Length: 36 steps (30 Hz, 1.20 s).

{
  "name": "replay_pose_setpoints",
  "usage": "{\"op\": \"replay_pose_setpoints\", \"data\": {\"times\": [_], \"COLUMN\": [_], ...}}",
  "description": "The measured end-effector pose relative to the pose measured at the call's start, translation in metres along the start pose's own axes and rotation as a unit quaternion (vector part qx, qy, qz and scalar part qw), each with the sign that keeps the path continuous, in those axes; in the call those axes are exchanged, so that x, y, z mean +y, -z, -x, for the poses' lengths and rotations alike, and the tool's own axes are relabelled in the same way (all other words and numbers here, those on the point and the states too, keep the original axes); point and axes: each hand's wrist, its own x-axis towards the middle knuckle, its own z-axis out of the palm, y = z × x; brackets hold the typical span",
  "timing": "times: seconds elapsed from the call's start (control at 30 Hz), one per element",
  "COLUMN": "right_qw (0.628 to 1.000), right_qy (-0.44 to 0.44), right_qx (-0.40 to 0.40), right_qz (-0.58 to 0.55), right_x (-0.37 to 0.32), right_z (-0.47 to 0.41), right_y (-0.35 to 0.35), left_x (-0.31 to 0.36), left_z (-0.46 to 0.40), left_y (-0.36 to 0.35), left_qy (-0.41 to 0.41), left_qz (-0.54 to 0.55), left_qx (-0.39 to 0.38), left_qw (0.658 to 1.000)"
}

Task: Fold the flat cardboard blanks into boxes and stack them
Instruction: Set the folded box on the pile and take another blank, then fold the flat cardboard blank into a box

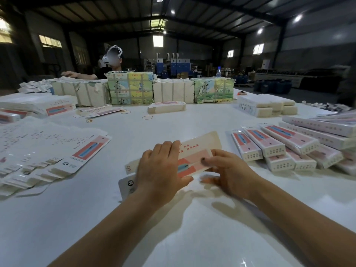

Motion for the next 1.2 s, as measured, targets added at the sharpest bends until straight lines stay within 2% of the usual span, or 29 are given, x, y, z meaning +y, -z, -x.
{"op": "replay_pose_setpoints", "data": {"times": [0.13, 0.2, 0.37, 0.53, 0.67, 0.73, 1.07, 1.2], "right_qw": [0.99, 0.984, 0.967, 0.959, 0.928, 0.914, 0.917, 0.931], "right_qy": [0.046, 0.068, 0.122, 0.15, 0.235, 0.253, 0.246, 0.21], "right_qx": [-0.064, -0.066, 0.022, 0.063, 0.222, 0.252, 0.213, 0.205], "right_qz": [0.116, 0.154, 0.222, 0.231, 0.184, 0.195, 0.23, 0.217], "right_x": [-0.001, -0.002, 0.005, 0.007, 0.004, 0.004, 0.011, 0.009], "right_z": [0.005, 0.007, 0.003, 0.003, 0.002, 0.003, 0.007, 0.008], "right_y": [0.005, 0.007, 0.004, 0.001, 0.001, 0.001, -0.021, -0.019], "left_x": [-0.004, -0.006, -0.009, -0.015, -0.024, -0.024, -0.018, -0.019], "left_z": [-0.001, -0.003, -0.004, -0.008, -0.009, -0.009, -0.008, -0.006], "left_y": [0.005, 0.007, 0.007, 0.01, 0.012, 0.013, 0.009, 0.009], "left_qy": [-0.001, -0.002, 0.01, 0.058, 0.1, 0.11, 0.094, 0.082], "left_qz": [0.037, 0.04, 0.064, 0.139, 0.181, 0.186, 0.192, 0.208], "left_qx": [-0.008, -0.02, -0.055, -0.116, -0.134, -0.141, -0.149, -0.161], "left_qw": [0.999, 0.999, 0.996, 0.982, 0.969, 0.966, 0.965, 0.961]}}
